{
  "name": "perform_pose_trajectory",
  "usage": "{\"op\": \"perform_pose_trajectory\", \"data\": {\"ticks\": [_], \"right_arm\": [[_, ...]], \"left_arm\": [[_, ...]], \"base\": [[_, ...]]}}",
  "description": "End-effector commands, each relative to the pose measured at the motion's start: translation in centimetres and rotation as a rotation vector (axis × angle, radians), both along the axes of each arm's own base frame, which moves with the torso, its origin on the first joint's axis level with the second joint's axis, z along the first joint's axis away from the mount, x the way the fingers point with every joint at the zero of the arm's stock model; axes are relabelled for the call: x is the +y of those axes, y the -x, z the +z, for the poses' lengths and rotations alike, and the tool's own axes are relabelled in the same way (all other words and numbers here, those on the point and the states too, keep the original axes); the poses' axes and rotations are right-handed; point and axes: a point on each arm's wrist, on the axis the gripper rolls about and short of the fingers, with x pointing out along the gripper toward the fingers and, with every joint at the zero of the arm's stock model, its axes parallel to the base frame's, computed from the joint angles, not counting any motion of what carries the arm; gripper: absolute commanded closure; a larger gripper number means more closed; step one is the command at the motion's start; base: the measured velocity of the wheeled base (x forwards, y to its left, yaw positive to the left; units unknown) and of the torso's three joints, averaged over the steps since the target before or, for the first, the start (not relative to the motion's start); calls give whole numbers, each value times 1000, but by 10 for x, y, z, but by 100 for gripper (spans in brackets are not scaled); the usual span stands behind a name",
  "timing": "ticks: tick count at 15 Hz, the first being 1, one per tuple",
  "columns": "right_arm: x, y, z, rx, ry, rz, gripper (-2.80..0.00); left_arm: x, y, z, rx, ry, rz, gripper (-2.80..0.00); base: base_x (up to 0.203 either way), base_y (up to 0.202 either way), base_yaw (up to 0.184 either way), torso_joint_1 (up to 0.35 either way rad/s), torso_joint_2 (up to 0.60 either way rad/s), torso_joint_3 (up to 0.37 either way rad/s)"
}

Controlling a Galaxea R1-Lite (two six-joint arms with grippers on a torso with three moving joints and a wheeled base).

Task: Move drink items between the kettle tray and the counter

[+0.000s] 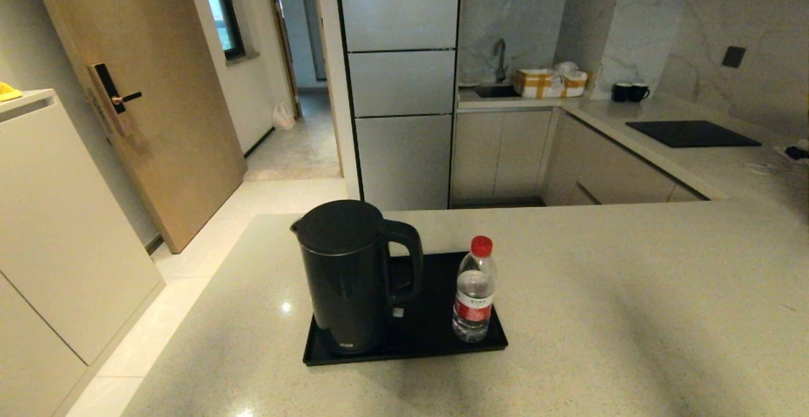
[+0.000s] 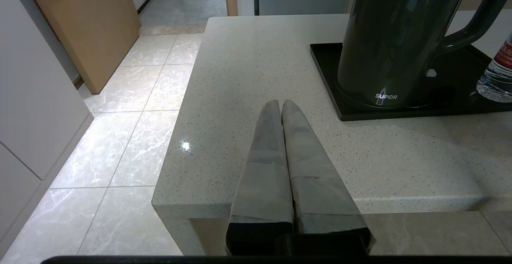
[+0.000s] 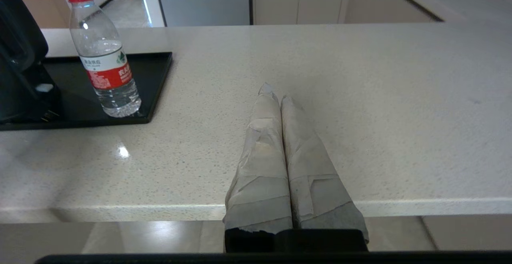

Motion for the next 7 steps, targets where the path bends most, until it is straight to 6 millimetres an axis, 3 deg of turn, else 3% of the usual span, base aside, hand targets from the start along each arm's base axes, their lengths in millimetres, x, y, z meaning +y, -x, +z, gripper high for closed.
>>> {"op": "perform_pose_trajectory", "data": {"ticks": [1, 7], "right_arm": [[0, 0, -1, 4, -3, 2, 0], [0, 0, -1, 2, -8, 0, 0]], "left_arm": [[0, 0, 0, 0, 0, 0, 0], [0, 0, 0, 0, 0, 0, 0]], "base": [[0, 0, 0, 0, 0, 0], [0, 0, 0, 0, 0, 0]]}}
